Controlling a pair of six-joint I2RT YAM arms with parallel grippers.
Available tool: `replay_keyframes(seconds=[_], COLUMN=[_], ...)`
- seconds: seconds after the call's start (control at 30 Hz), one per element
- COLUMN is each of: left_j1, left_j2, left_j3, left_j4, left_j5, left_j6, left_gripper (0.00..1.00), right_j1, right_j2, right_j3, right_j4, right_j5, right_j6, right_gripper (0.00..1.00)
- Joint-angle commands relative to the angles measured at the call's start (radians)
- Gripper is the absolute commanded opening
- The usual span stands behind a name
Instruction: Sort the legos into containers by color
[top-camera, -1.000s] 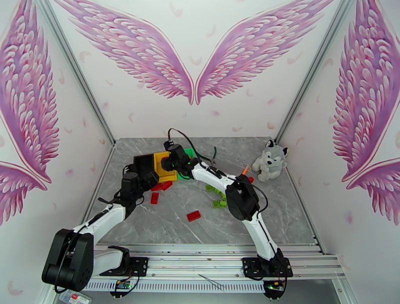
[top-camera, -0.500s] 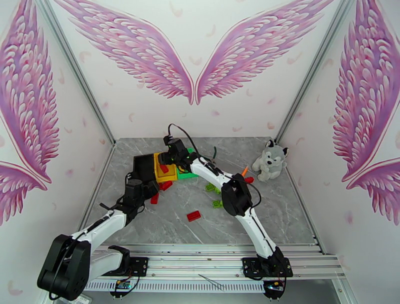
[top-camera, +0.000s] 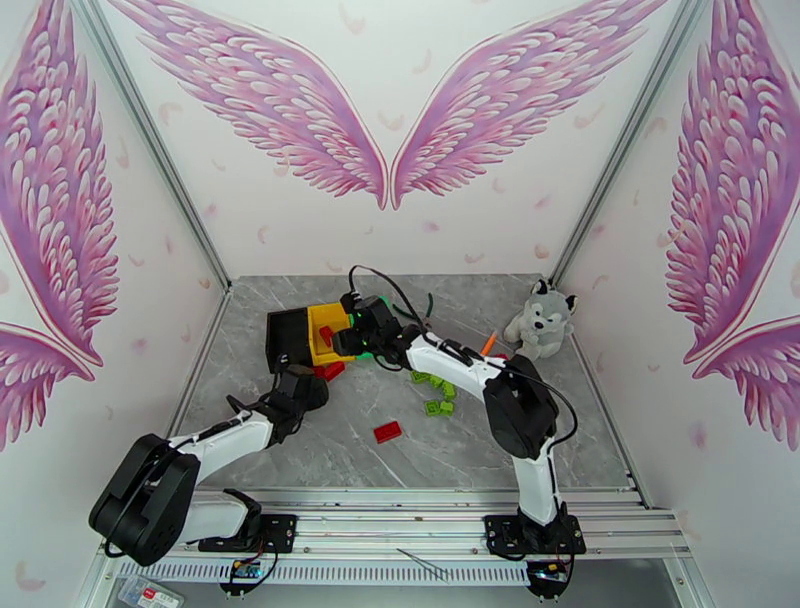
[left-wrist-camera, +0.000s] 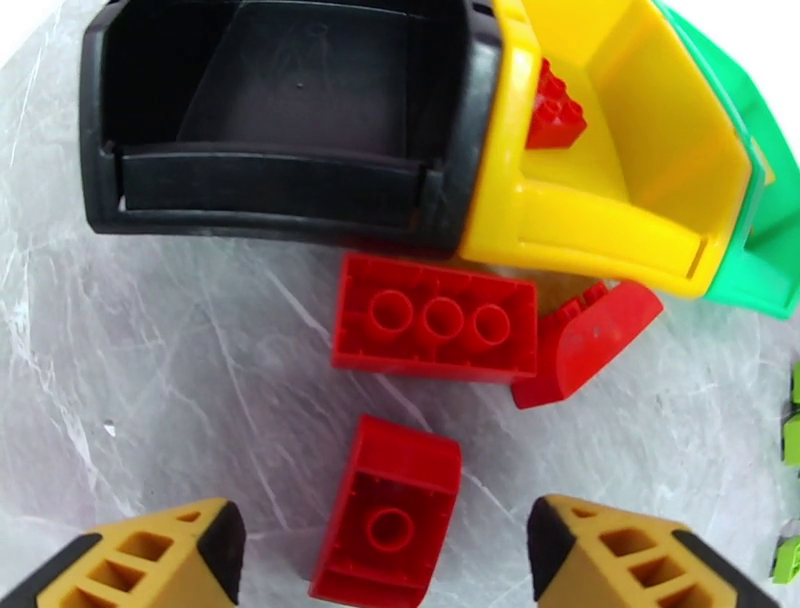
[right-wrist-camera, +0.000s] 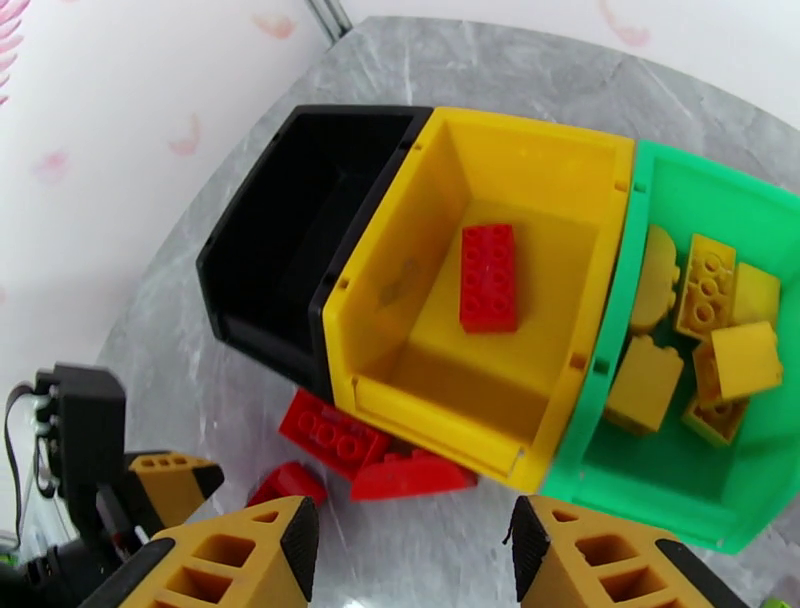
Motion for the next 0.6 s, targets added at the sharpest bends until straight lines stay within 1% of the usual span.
replay_keyframes(seconds=[0.0, 0.07, 0.3, 0.57], left_j1=[-0.011, -0.013, -0.013, -0.013], left_j2=[0.047, 0.076, 0.134, 0.173], left_j3=[0.048, 0.062, 0.085, 0.091], left_j4=[-0.021, -0.022, -0.017, -0.001], left_j5=[-0.043, -0.04, -0.055, -0.042], left_j6=[0.03, 0.036, 0.048, 0.045], left_gripper=[0.72, 0.68, 0.62, 0.56], right_j1=[0.019, 0.026, 0.029, 0.031], right_j2=[-0.08, -0.122, -0.244, -0.265], right_j3=[-0.115, -0.178, -0.367, -0.431], right_j4=[0.045, 0.044, 0.072, 0.097], right_j5=[0.038, 0.057, 0.101, 0.09], right_j6=[-0.004, -0.001, 0.028, 0.057], right_gripper=[0.53, 0.52, 0.52, 0.51])
